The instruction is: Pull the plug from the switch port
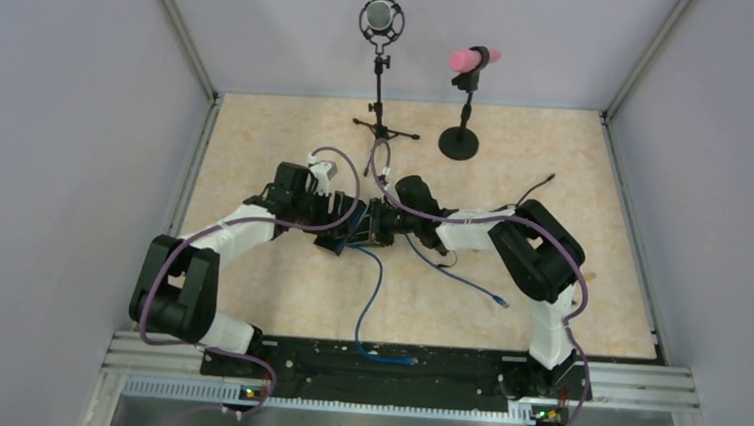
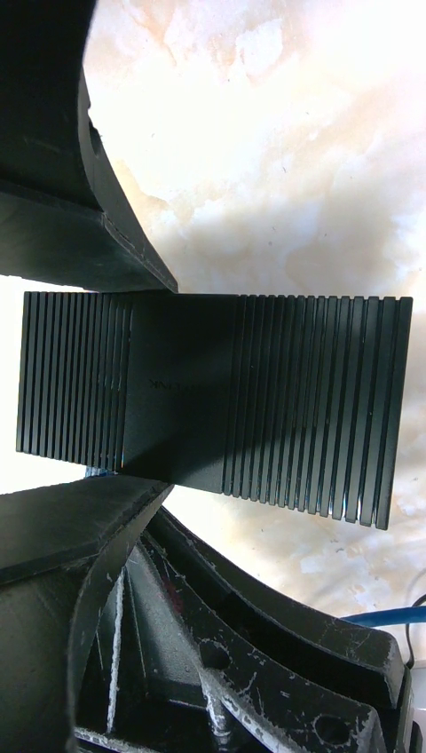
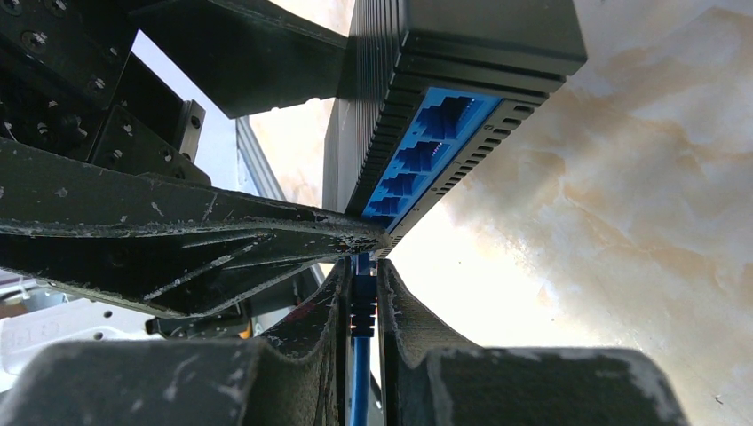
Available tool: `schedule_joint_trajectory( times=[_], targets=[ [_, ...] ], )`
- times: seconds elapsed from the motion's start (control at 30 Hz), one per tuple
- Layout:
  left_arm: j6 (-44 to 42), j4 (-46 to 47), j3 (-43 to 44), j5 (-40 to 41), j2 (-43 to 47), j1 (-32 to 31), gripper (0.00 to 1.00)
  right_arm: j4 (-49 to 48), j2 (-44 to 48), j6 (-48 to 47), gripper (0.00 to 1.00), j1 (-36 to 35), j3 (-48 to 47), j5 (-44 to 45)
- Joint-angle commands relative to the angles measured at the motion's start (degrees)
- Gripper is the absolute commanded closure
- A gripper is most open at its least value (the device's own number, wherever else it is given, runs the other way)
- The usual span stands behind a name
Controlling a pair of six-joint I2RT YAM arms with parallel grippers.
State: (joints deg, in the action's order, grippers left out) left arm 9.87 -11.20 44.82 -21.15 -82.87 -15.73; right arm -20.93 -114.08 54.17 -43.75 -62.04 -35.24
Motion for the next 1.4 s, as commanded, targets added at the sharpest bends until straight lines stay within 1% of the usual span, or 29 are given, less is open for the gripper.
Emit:
schedule_joint_trajectory(
  times=[0.0,0.17,0.47,0.73,0.9,1.1,1.37],
  targets=[
    [-1.2,1.7,0.0,2.2,1.6,0.1,1.0,0.1,0.2,-1.6,1.0,0.0,-1.9,-2.4],
    [0.0,2.0,-0.2,5.3,1.2,0.1,1.0,0.6,0.7,-1.9,1.0,0.3,-1.5,-2.8],
    [0.5,2.5,-0.7,5.9,1.4,0.3,1.0,0.3,0.7,-1.7,1.0,0.3,-1.4,-2.9],
    [1.3,2.0,-1.0,8.2,1.6,0.6,1.0,-3.1,1.9,0.7,1.0,0.5,0.3,-2.6],
    [1.2,2.4,-1.1,6.5,1.5,0.7,1.0,-5.1,1.4,2.1,1.0,0.5,1.0,-2.8],
    [0.8,2.9,-1.2,5.7,1.0,0.7,1.0,-3.7,1.2,1.0,1.0,0.5,0.8,-2.6],
    [0.2,2.5,-1.3,7.0,1.3,0.8,1.0,-1.9,1.9,-0.5,1.0,0.5,0.2,-2.8]
  ],
)
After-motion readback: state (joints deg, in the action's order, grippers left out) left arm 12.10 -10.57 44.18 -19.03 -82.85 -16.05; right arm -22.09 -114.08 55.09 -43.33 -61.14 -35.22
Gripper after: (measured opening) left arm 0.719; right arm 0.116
